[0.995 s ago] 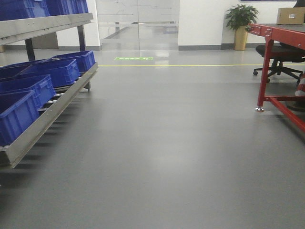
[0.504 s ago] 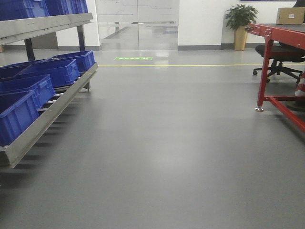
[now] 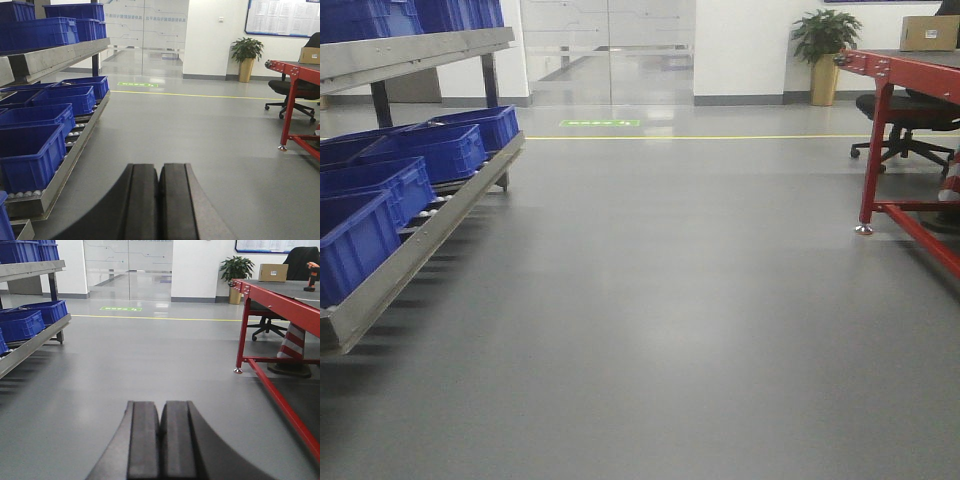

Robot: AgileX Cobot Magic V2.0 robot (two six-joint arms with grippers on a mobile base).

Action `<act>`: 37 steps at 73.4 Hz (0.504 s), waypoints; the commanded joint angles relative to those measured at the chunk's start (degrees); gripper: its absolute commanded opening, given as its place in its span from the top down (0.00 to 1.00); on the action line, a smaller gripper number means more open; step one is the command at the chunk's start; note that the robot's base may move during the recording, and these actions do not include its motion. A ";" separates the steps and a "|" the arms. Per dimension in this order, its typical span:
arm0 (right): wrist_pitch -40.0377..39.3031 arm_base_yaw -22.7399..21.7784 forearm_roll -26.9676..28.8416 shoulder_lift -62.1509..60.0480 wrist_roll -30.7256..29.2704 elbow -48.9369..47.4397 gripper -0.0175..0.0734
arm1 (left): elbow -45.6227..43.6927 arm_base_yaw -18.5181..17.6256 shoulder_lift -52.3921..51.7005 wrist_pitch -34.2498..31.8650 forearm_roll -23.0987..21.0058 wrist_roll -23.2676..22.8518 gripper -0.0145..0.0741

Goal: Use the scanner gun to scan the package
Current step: 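Drive the base forward along the aisle past the blue bins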

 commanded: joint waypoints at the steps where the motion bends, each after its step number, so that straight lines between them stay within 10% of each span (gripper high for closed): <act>1: -0.86 0.16 -0.38 -0.09 -0.33 -0.02 0.99 | -0.09 -0.30 -0.18 -0.81 0.00 -0.20 0.96; 37: -0.86 0.16 -0.38 -0.09 -0.33 -0.02 0.99 | -0.09 -0.30 -0.18 -0.81 0.00 -0.20 0.96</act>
